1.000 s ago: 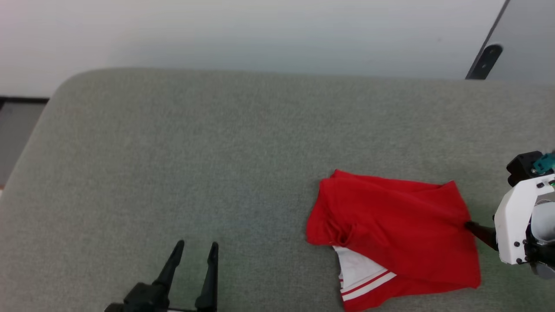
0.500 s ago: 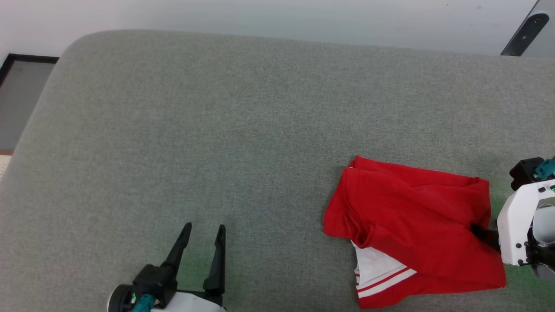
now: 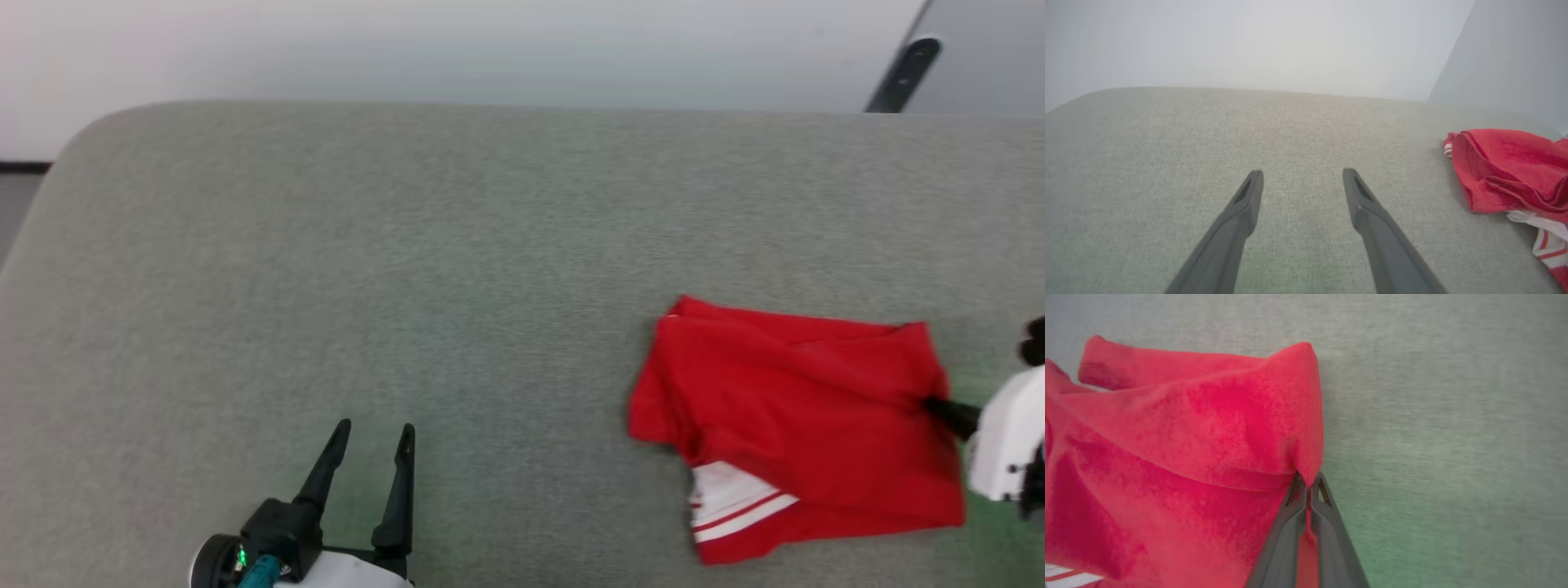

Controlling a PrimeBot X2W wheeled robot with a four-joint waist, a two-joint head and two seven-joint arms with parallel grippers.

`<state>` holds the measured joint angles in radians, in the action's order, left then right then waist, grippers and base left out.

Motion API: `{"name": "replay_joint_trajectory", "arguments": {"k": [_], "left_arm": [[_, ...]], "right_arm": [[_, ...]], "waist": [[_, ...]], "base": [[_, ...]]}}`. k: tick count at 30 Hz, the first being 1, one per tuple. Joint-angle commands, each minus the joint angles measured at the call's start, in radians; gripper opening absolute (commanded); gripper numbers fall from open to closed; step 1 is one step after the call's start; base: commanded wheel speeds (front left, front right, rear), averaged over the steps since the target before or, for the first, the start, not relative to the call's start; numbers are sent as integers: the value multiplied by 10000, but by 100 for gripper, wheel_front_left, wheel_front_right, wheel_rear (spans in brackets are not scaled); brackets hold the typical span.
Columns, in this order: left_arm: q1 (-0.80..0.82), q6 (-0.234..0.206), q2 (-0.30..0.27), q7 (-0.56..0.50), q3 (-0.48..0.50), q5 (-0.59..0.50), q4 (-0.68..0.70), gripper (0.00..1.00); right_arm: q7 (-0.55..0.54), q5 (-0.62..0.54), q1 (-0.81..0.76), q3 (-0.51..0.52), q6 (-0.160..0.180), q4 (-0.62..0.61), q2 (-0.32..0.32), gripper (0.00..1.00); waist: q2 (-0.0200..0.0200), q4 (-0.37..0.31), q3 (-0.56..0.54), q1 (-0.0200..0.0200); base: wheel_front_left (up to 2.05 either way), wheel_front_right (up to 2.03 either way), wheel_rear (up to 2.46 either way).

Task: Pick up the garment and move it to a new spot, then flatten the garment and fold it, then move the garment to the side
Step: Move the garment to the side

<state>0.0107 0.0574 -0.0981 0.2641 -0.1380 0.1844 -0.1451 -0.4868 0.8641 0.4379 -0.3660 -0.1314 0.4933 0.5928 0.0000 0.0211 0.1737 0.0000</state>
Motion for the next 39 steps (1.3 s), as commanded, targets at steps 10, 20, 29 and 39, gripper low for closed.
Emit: {"name": "replay_joint_trajectory", "arguments": {"k": [10,20,29,39], "left_arm": [[266,52,-137,-7,130,-198,129,100],[775,91,-441,-7,218,-407,313,100],[1351,-18,-729,-51,131,-655,743,100],[1568,-199,-1033,-379,88,-914,1613,100]], "right_arm": [[1079,197,-40,906,15,462,1012,0],[1605,-441,1075,1453,14,1284,1388,0],[2923,-1666,2733,1903,14,3163,1567,0],[4047,-3014,3912,1921,14,5599,979,0]], "waist": [[0,-1674,140,0],[0,-2222,984,0],[0,-2130,1916,0],[0,-2003,2463,0]], "base": [[0,0,0],[0,0,0],[0,0,0],[0,0,0]]}}
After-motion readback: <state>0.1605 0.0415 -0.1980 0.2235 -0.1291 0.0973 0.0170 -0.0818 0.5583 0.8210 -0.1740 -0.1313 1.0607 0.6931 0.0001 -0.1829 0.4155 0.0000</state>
